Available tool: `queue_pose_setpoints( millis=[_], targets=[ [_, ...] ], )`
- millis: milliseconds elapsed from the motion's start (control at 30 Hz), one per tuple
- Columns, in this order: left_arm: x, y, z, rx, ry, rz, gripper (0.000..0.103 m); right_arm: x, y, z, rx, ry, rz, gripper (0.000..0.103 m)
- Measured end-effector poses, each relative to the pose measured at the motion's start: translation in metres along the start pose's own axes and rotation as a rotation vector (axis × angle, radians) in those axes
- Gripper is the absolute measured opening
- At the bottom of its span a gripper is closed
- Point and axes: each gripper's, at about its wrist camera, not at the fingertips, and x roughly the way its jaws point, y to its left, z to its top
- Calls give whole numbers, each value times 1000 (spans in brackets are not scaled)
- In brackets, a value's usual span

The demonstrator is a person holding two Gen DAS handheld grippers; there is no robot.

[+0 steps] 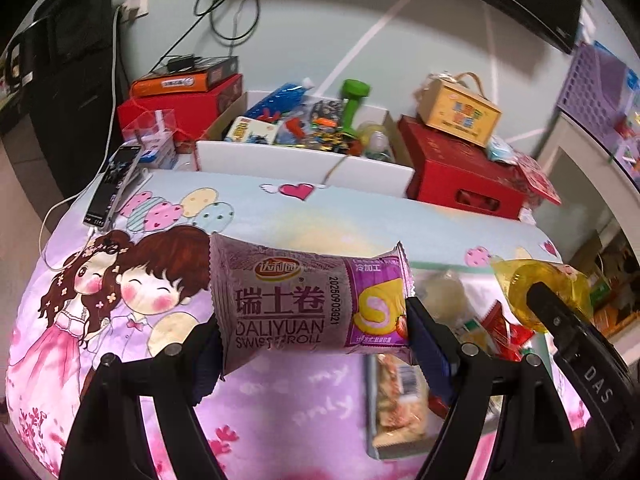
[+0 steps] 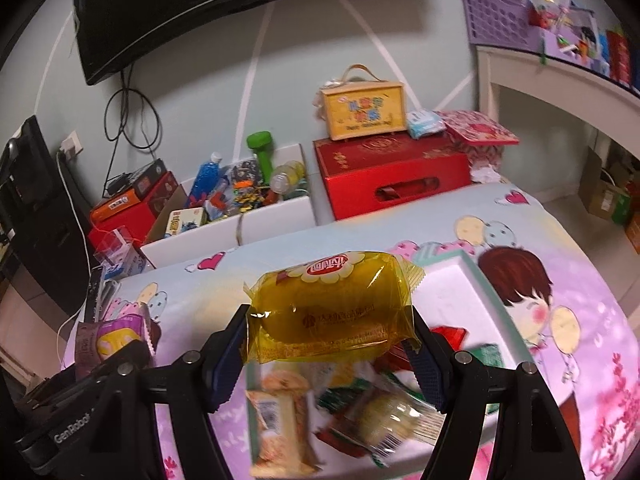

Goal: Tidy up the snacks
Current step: 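Carry the Swiss roll bag with the left tool while the right tool carries the bread bag over the tray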

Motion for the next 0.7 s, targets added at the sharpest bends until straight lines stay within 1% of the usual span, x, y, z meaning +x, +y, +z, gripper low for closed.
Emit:
queue_pose_setpoints(
  millis=[233, 467, 700],
  targets=[
    [3, -32, -14, 52, 28, -37, 83, -9, -43, -5, 48, 31, -32, 76],
    [19, -66, -27, 102, 72, -67, 83, -13, -89, -5, 100, 55, -69, 76],
    [34, -91, -35, 144, 102, -79, 83, -4, -128, -6, 134, 84, -117, 76]
  ],
)
